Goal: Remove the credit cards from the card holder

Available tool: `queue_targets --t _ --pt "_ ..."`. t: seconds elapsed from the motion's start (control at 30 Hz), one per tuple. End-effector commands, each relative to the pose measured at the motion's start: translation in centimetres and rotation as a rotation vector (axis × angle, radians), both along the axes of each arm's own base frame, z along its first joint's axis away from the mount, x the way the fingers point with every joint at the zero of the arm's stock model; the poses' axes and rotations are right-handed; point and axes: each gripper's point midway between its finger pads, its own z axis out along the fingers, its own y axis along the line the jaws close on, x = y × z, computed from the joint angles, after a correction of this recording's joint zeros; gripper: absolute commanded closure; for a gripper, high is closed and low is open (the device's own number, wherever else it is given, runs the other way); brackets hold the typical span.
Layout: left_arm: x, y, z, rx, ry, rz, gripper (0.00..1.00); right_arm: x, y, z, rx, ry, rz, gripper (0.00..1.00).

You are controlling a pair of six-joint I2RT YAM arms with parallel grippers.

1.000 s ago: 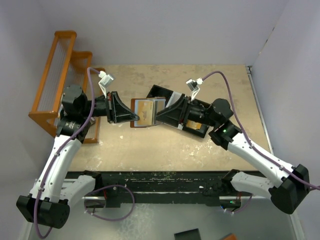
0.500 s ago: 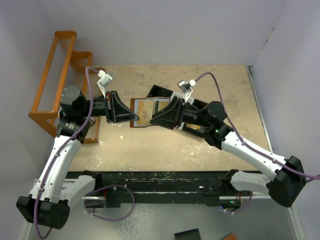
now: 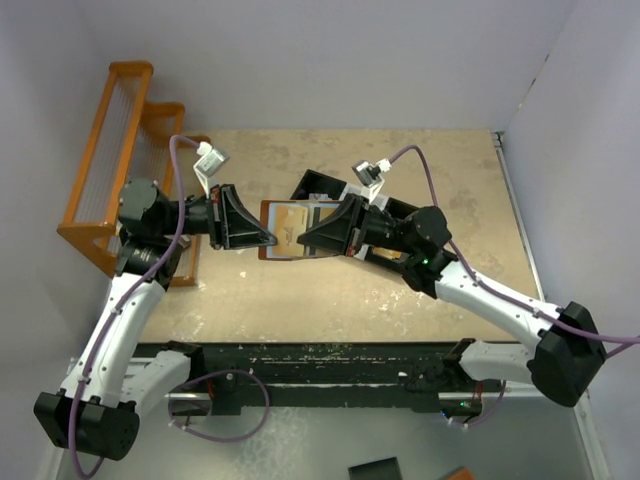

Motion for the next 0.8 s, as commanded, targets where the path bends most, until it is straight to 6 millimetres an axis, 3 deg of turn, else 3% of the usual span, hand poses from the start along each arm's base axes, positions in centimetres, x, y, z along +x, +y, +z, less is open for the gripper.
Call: queue_targets --t 0.0,0.5,0.77 --pt "-1.5 0.2 1.5 -0.015 -0.080 -0.034 1.00 -1.2 -1.1 1.0 0.042 -0.060 -0.003 0.99" --pt "-1.5 0.2 2.0 -0.024 -0.093 -0.027 1.00 -1.9 -2.6 0.6 0.012 -0.074 -0.028 1.00" --pt "-0.2 0.2 1.3 0.020 -0.132 0.039 1.00 -0.1 -8.5 -1.7 -0.042 0.002 -0.134 1.00"
